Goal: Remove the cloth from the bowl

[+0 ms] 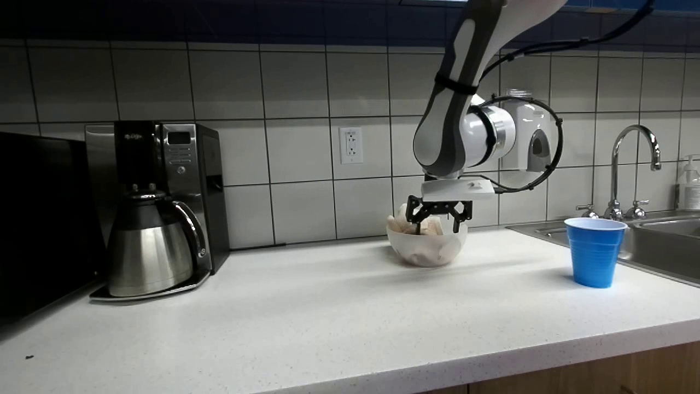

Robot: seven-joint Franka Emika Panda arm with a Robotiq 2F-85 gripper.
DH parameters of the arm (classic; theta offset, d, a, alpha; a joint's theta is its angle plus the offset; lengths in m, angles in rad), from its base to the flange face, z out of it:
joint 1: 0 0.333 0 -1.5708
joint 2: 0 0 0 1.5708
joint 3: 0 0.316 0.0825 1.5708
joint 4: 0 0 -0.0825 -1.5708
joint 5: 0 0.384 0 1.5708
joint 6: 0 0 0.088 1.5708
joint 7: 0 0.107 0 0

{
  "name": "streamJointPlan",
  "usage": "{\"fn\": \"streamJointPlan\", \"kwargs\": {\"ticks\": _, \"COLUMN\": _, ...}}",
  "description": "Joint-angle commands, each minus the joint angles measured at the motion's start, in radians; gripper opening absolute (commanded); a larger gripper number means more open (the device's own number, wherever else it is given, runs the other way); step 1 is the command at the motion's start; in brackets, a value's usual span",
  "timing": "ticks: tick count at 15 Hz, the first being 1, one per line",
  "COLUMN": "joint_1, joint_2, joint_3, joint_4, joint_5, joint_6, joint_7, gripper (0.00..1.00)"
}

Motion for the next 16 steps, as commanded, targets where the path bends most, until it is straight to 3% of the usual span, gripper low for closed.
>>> {"fn": "streamJointPlan", "kwargs": {"ticks": 1, "joint_1": 0.050, "joint_2": 0.060, "joint_3": -0.051, "joint_4": 0.075, "joint_5": 0.013, "joint_6": 0.014, "joint_7": -0.005, "gripper": 1.00}}
{"fn": "streamJointPlan", "kwargs": {"ticks": 4, "joint_1": 0.051, "joint_2": 0.083, "joint_3": -0.046, "joint_4": 0.113, "joint_5": 0.033, "joint_6": -0.005, "joint_7": -0.021, "gripper": 1.00}}
{"fn": "streamJointPlan", "kwargs": {"ticks": 12, "joint_1": -0.046, "joint_2": 0.102, "joint_3": 0.069, "joint_4": 0.151, "joint_5": 0.136, "joint_6": -0.051, "joint_7": -0.149, "gripper": 1.00}}
{"fn": "streamJointPlan", "kwargs": {"ticks": 16, "joint_1": -0.082, "joint_2": 0.098, "joint_3": 0.095, "joint_4": 0.160, "joint_5": 0.168, "joint_6": -0.068, "joint_7": -0.194, "gripper": 1.00}}
